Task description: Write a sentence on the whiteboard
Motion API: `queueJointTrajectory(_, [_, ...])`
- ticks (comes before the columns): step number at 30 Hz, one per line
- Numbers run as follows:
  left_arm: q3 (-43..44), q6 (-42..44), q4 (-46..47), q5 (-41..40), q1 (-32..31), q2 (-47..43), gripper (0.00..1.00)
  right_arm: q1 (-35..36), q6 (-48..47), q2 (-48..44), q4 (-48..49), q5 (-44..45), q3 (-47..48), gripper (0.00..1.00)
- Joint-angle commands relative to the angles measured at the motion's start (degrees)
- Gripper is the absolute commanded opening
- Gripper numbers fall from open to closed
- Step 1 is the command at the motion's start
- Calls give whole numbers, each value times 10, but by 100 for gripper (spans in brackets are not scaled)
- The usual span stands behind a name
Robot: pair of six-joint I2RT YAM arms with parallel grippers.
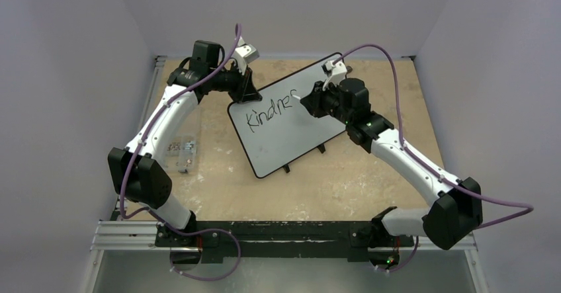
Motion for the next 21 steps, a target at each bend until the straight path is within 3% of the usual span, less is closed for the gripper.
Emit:
queueJointTrajectory(1, [4, 56, -17, -19, -12, 12, 0, -2, -2, -8, -10, 27, -13, 0])
queueJointTrajectory(11, [4, 55, -16, -18, -12, 11, 0, -11, 1, -18, -30, 63, -16, 0])
queueJointTrajectory(21, [4, 54, -16, -21, -12, 9, 0, -11, 10, -24, -27, 25, -43, 0])
